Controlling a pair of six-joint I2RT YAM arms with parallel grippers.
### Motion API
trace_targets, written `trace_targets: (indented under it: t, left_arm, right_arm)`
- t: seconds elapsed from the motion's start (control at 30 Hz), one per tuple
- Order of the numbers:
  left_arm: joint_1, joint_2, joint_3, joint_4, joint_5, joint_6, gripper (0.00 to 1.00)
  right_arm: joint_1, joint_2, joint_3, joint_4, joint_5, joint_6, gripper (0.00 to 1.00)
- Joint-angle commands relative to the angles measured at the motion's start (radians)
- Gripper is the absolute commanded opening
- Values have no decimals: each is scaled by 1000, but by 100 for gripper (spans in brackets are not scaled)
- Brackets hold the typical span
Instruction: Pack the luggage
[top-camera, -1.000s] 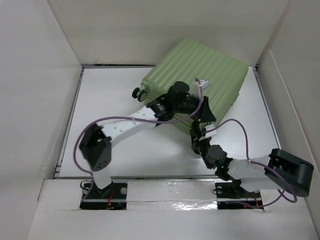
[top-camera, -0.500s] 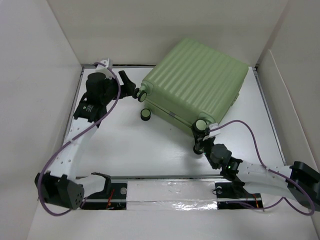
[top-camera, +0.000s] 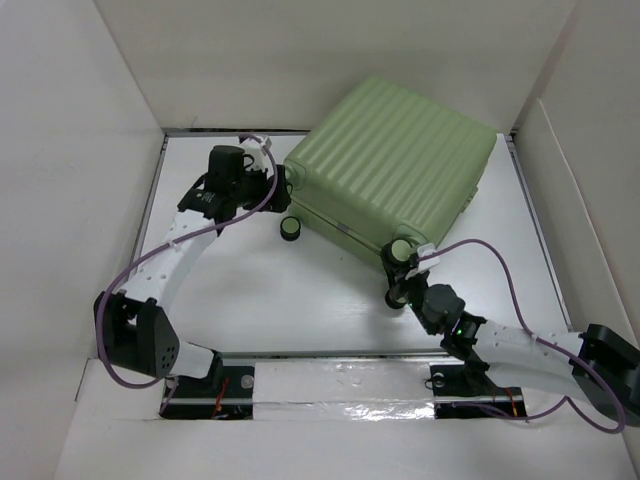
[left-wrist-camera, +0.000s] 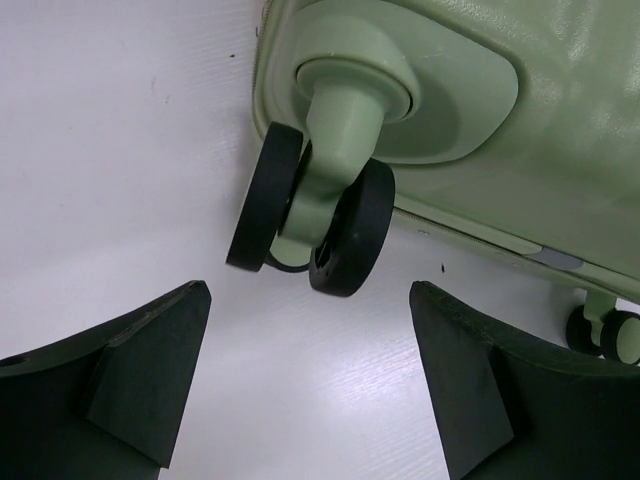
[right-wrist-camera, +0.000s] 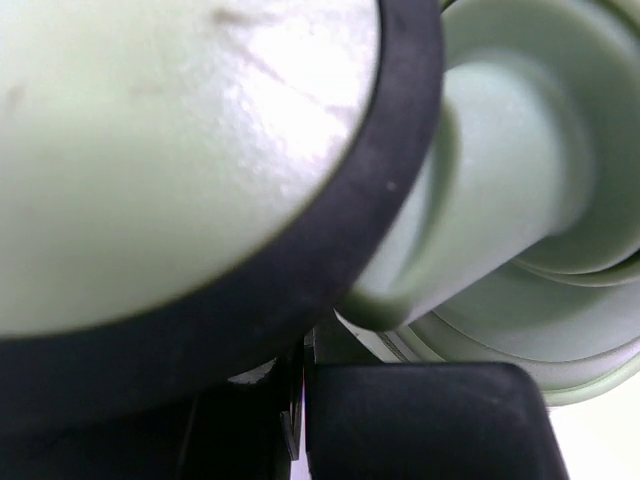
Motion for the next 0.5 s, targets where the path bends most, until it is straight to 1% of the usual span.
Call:
trace_targets:
  t: [0.0,0.17,0.33,0.47]
  left_arm:
    - [-2,36,54,56,31,48,80]
    - [-2,132,110,30,40,67,76]
    - [-11,151,136,73,9,77,76]
    - [-11,194,180,64,29,93,73]
  right_arm:
    - [-7,-17,61,168,-81,28,0]
    - [-7,-26,63,161,-84,28,0]
    - [-17,-43,63,139,-99,28,0]
    - [-17,-47,61,138,-104,29,0]
